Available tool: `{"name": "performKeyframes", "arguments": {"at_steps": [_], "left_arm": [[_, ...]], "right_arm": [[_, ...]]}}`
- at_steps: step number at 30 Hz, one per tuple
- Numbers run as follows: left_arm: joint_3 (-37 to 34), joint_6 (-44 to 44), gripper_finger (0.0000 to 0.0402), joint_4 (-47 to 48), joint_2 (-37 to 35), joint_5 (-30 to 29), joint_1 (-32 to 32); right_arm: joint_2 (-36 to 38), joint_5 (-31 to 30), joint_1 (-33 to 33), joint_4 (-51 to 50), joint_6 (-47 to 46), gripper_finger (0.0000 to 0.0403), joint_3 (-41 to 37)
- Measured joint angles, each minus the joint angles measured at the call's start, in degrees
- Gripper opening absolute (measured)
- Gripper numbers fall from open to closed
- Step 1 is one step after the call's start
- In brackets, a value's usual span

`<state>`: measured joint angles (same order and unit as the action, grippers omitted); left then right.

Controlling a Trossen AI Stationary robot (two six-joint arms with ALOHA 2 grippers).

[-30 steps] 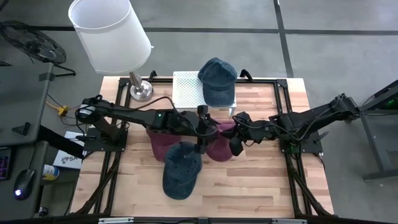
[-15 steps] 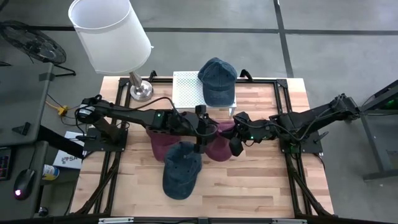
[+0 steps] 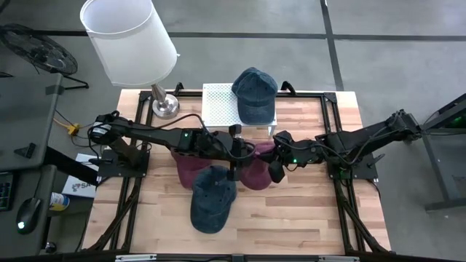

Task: Pick & Place hat
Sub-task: Put the bottom red cap on the shelf

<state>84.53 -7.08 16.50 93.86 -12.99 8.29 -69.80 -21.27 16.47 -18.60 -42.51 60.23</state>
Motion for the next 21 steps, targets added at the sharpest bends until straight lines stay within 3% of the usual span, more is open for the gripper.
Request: {"name": "performKeyframes", "arguments": {"at_steps": [7, 13, 21], "left_arm": [[0.0, 0.89, 0.0009, 0.01, 0.0, 1.18, -0.02], [0.0, 1.56, 0.0007, 0.01, 0.0, 1.42, -0.02], [-0.02, 1.85, 0.0004, 1.7, -0.99, 1.55, -0.02]], "right_arm": [[0.0, 0.09, 0.02, -0.01, 0.1, 0.0, 0.0], [0.0, 0.86, 0.02, -0.01, 0.16, 0.0013, 0.0], [1.94, 0.11, 0.04, 0.13, 0.12, 0.0075, 0.0]]}}
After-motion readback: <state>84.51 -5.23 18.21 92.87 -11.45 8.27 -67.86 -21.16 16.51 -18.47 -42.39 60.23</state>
